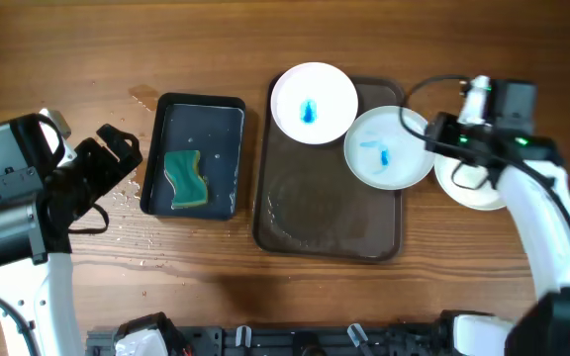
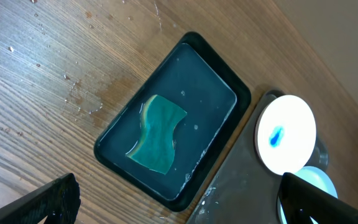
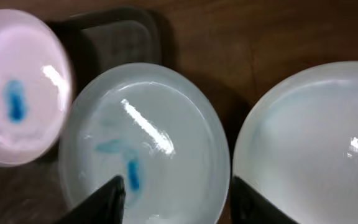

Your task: Clean dirty plates on tray and stack at the side

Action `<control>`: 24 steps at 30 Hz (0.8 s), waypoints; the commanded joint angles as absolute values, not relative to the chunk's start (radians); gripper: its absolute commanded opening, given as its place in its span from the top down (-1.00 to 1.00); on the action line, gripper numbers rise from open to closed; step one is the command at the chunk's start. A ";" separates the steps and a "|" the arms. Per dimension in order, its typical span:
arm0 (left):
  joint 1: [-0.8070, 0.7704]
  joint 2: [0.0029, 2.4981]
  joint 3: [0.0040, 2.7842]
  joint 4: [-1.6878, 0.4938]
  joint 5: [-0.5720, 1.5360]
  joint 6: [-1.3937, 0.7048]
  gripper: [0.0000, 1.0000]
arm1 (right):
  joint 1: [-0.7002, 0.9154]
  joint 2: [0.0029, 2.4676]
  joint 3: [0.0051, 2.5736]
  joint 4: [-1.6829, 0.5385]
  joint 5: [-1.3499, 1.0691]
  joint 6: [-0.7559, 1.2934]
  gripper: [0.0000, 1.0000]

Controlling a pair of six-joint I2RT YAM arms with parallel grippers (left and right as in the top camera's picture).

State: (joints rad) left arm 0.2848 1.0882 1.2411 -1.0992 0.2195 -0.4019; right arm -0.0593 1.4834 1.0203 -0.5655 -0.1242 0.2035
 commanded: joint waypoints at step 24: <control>0.291 1.088 1.258 -1.093 0.300 -0.426 -1.00 | 0.279 1.425 0.694 -0.606 -0.175 0.765 0.91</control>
State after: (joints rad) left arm 0.2848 1.0882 1.2411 -1.0855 0.2241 -0.4053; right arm 0.2356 1.3861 0.7807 -0.6914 -0.1638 0.5209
